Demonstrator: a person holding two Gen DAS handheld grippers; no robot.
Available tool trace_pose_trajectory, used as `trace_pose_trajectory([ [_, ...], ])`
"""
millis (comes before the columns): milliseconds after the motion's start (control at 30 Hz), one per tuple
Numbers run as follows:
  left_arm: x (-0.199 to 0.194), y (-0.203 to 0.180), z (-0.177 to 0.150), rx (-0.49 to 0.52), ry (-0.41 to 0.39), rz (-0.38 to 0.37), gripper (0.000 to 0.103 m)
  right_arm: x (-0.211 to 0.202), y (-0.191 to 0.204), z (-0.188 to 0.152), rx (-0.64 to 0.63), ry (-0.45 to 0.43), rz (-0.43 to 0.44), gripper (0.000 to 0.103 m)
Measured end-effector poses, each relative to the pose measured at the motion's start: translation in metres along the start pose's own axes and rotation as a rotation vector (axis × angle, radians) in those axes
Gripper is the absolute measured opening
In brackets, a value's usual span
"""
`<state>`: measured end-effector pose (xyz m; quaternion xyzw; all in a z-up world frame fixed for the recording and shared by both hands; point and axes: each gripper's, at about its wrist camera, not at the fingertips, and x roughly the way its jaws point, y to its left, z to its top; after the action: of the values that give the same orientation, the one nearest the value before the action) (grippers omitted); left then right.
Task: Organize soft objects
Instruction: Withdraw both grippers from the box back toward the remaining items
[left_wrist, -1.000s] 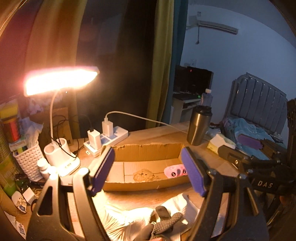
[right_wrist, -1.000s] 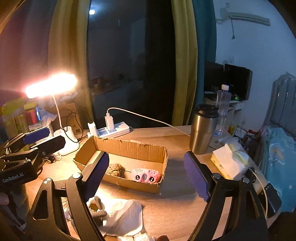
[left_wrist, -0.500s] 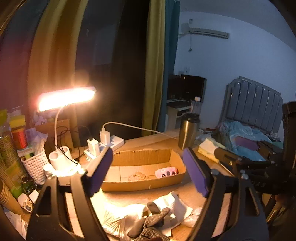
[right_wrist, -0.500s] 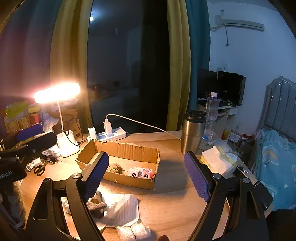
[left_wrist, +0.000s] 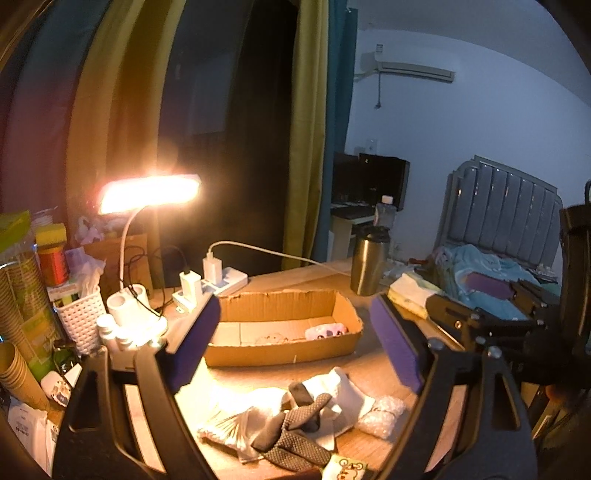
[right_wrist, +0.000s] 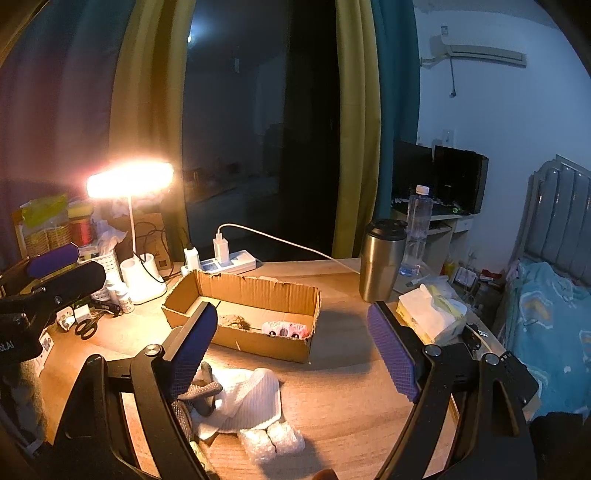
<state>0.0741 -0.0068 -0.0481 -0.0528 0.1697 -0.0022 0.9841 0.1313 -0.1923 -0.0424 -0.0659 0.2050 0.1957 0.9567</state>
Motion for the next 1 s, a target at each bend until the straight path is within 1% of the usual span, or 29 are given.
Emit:
trace_pose_trajectory([
  [167,-0.007,0.0,-0.006,0.002,0.001,0.004,0.085,-0.005,0.002,-0.007,0.003,0.006,0.0,0.086],
  [400,-0.011,0.006,-0.021,-0.022,0.021,0.011,0.085,-0.001,0.005,-0.021,-0.009,0.044,0.002,0.086],
  [700,0.001,0.013,-0.051,-0.046,0.091,0.012,0.086,0.013,0.007,-0.043,-0.012,0.094,0.017,0.086],
  [900,0.012,0.018,-0.069,-0.063,0.141,0.004,0.086,0.03,0.007,-0.062,-0.007,0.146,0.039,0.086],
  [1000,0.022,0.021,-0.079,-0.075,0.176,-0.001,0.086,0.044,0.007,-0.075,-0.001,0.188,0.05,0.086],
])
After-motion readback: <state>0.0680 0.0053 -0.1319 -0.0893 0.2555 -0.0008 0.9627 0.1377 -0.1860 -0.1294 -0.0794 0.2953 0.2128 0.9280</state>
